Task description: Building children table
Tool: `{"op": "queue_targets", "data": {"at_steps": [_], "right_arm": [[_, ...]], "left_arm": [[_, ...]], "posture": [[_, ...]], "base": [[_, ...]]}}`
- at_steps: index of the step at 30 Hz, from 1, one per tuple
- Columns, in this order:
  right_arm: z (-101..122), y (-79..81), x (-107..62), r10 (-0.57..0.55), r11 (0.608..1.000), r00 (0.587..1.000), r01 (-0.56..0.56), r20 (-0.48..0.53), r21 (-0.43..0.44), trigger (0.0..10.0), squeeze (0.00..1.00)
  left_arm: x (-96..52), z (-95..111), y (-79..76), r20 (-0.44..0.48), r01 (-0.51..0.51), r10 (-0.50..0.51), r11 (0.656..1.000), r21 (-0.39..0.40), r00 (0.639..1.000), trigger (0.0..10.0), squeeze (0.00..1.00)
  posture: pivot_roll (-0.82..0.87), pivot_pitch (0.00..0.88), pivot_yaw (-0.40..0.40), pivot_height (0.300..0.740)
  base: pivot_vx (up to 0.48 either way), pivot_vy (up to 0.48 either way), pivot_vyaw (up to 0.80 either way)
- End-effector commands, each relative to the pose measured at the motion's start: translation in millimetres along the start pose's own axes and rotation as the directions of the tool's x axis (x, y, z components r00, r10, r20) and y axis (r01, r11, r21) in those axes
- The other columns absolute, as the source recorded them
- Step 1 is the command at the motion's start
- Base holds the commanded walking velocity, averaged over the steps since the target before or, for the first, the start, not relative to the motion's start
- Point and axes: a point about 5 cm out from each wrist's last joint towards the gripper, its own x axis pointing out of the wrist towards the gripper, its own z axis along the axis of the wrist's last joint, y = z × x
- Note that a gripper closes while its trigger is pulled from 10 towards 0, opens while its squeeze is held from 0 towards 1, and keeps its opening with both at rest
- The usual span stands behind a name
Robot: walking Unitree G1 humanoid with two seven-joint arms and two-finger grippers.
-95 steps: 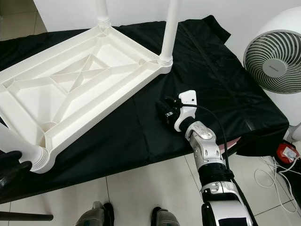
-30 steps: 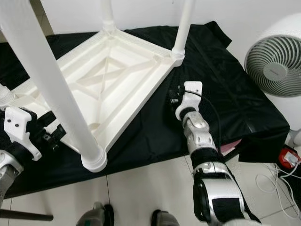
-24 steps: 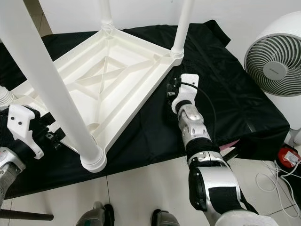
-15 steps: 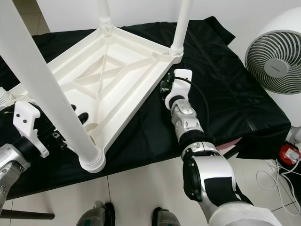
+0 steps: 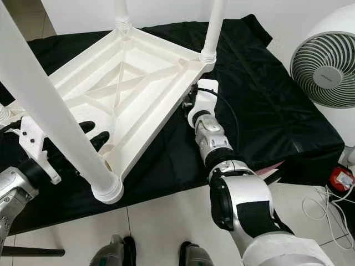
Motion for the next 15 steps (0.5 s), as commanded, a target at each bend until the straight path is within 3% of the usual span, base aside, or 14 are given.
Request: {"op": "queue_targets", "data": {"at_steps": [1,6,15], "right_arm": [[-1.5,7.3,1.1,0.028,1.0,0.999,-0.028,-0.02,-0.014,10.0,0.0],[2.1,29.5,4.6,0.105,0.993,0.993,-0.107,-0.045,-0.042,10.0,0.0],[0.2,41.0,4.7,0.153,0.987,0.986,-0.156,-0.065,-0.048,10.0,0.0]], "left_arm": [[2.0,4.5,-8.1,0.009,0.033,-0.033,0.999,-0.001,0.999,10.0,0.0],[5.4,15.0,-25.3,0.058,0.073,-0.072,0.997,-0.025,0.996,10.0,0.0],[8.6,18.7,-33.0,0.082,0.092,-0.088,0.995,-0.043,0.993,10.0,0.0]], "posture": [[0.1,0.218,-0.008,0.74],[0.11,0.209,-0.033,0.74],[0.11,0.21,-0.05,0.74]], "base": [[0.0,0.0,0.0],[0.0,0.0,0.0],[0.0,0.0,0.0]]}}
